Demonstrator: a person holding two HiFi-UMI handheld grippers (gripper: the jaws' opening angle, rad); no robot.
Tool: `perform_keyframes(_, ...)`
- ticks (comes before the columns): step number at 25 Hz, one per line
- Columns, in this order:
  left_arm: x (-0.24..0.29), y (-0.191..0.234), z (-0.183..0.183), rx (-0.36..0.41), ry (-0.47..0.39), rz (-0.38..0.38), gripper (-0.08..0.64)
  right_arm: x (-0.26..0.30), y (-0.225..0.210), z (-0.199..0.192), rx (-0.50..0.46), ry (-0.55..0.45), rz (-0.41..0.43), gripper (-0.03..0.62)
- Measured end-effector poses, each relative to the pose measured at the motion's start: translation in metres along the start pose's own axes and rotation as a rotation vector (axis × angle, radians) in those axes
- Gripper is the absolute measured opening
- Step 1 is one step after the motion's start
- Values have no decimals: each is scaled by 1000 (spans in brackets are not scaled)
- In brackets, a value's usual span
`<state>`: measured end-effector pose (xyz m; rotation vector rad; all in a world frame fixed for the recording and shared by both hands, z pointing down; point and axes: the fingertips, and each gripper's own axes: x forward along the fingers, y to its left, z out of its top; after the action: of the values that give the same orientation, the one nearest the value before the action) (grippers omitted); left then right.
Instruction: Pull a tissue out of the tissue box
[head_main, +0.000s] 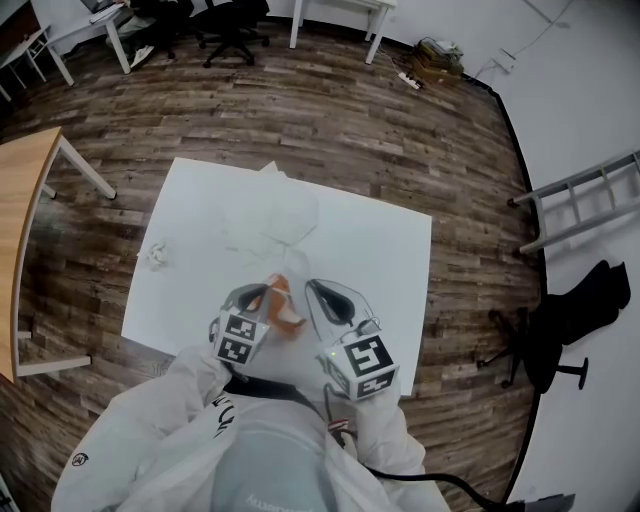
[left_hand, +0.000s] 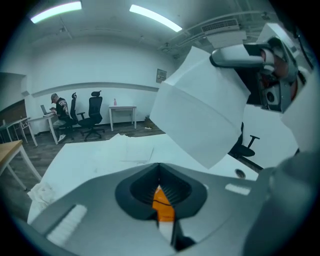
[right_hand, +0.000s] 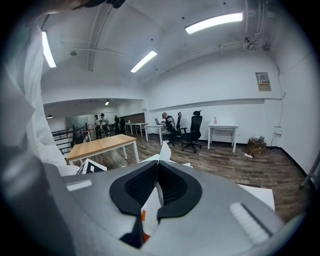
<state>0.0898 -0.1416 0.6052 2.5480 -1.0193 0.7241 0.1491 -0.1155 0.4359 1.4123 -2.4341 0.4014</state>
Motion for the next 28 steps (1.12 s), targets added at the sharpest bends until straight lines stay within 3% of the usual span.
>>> perform_keyframes(7, -21, 22, 25, 59, -49, 36, 0, -8, -3, -4, 40, -23, -36, 6)
perform_keyframes(16, -50, 36, 43, 128, -106, 12, 0, -22, -7, -8, 83, -51, -140, 6)
perform_keyframes(28, -128, 52, 36, 197, -205, -37, 0, -46, 44, -28, 108, -60, -285, 6)
